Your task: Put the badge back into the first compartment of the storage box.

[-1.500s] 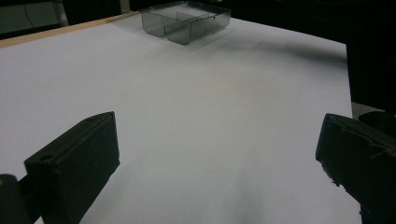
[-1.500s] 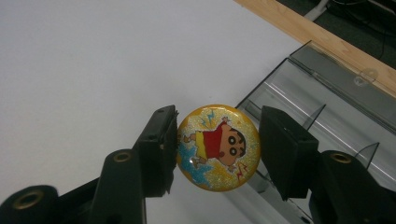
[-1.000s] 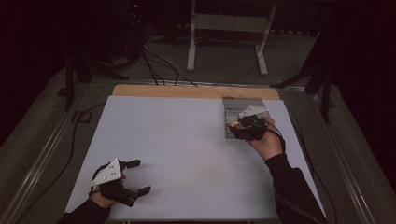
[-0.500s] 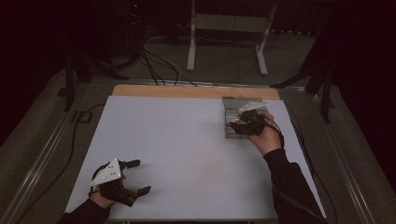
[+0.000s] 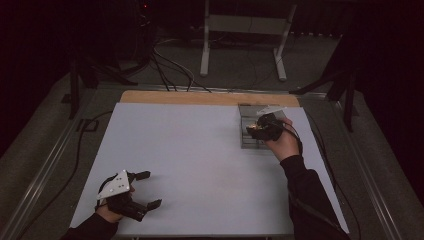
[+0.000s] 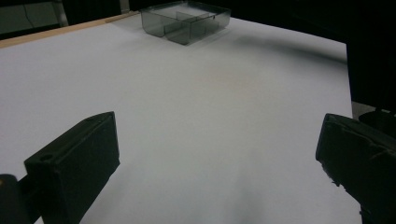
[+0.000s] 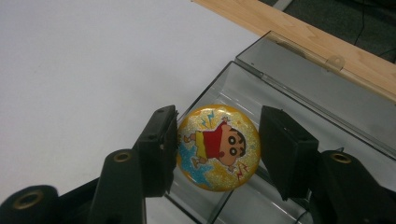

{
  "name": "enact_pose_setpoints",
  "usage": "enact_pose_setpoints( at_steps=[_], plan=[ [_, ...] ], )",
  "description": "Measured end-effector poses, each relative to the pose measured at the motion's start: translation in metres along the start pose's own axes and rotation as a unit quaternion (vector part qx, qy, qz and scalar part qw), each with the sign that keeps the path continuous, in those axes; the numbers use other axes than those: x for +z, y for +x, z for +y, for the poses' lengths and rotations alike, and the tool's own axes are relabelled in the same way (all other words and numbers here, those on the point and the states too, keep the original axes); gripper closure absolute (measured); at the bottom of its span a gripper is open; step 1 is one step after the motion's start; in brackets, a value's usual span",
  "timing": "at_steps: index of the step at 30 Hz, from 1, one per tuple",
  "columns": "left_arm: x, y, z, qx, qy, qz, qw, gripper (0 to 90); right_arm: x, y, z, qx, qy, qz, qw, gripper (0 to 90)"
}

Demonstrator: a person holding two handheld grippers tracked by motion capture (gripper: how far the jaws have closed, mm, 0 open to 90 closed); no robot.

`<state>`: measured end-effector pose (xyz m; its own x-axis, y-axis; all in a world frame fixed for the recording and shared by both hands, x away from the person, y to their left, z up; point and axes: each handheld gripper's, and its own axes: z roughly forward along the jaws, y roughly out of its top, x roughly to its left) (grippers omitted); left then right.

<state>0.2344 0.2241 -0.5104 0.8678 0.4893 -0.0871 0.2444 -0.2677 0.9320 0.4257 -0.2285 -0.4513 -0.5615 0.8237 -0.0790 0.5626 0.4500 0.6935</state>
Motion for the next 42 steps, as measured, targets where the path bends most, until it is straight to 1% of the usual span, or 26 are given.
enact_pose_setpoints(
  at_steps=[6, 7, 17, 20, 23, 28, 29, 32, 35, 36, 37, 39, 42],
  plan=[
    [0.0, 0.0, 0.0, 0.0, 0.0, 0.0, 1.0, 0.3, 0.009, -0.001, 0.001, 0.003, 0.008, -0.001, 1.0, 47.7],
    [0.0, 0.0, 0.0, 0.001, 0.002, 0.0, 1.0, 0.3, 0.013, -0.002, 0.002, 0.005, 0.011, 0.0, 0.9999, 47.7],
    [0.0, 0.0, 0.0, 0.001, 0.002, 0.0, 1.0, 0.3, 0.028, -0.01, 0.003, 0.023, 0.019, -0.005, 0.9995, 47.7],
    [0.0, 0.0, 0.0, 0.002, 0.002, 0.0, 1.0, 0.3, 0.032, -0.012, 0.003, 0.026, 0.023, -0.007, 0.9994, 47.7],
    [0.0, 0.0, 0.0, 0.001, 0.002, 0.0, 1.0, 0.3, 0.035, -0.015, 0.004, 0.036, 0.022, -0.005, 0.9991, 47.7],
    [0.001, 0.0, -0.001, 0.001, 0.003, 0.0, 1.0, 0.3, 0.038, -0.016, 0.005, 0.04, 0.019, -0.006, 0.999, 47.6],
    [0.001, 0.0, -0.001, 0.001, 0.004, 0.0, 1.0, 0.3, 0.04, -0.017, 0.005, 0.045, 0.019, -0.007, 0.9988, 47.6],
    [0.001, 0.0, -0.001, 0.001, 0.004, 0.0, 1.0, 0.3, 0.043, -0.019, 0.005, 0.05, 0.017, -0.01, 0.9986, 47.6],
    [0.001, 0.0, -0.001, 0.002, 0.005, 0.001, 1.0, 0.3, 0.045, -0.02, 0.005, 0.067, 0.012, -0.007, 0.9977, 47.6],
    [0.001, 0.0, -0.001, 0.003, 0.006, 0.001, 1.0, 0.3, 0.045, -0.02, 0.005, 0.067, 0.012, -0.007, 0.9977, 47.6],
    [0.001, 0.0, -0.001, 0.002, 0.005, 0.0, 1.0, 0.3, 0.045, -0.021, 0.005, 0.078, 0.006, -0.005, 0.997, 47.6],
    [0.001, 0.0, -0.001, 0.002, 0.005, 0.0, 1.0, 0.3, 0.046, -0.021, 0.004, 0.082, 0.005, -0.007, 0.9966, 47.6],
    [0.001, 0.0, -0.001, 0.002, 0.005, 0.0, 1.0, 0.3, 0.048, -0.02, 0.004, 0.088, 0.01, -0.01, 0.996, 47.6]
  ],
)
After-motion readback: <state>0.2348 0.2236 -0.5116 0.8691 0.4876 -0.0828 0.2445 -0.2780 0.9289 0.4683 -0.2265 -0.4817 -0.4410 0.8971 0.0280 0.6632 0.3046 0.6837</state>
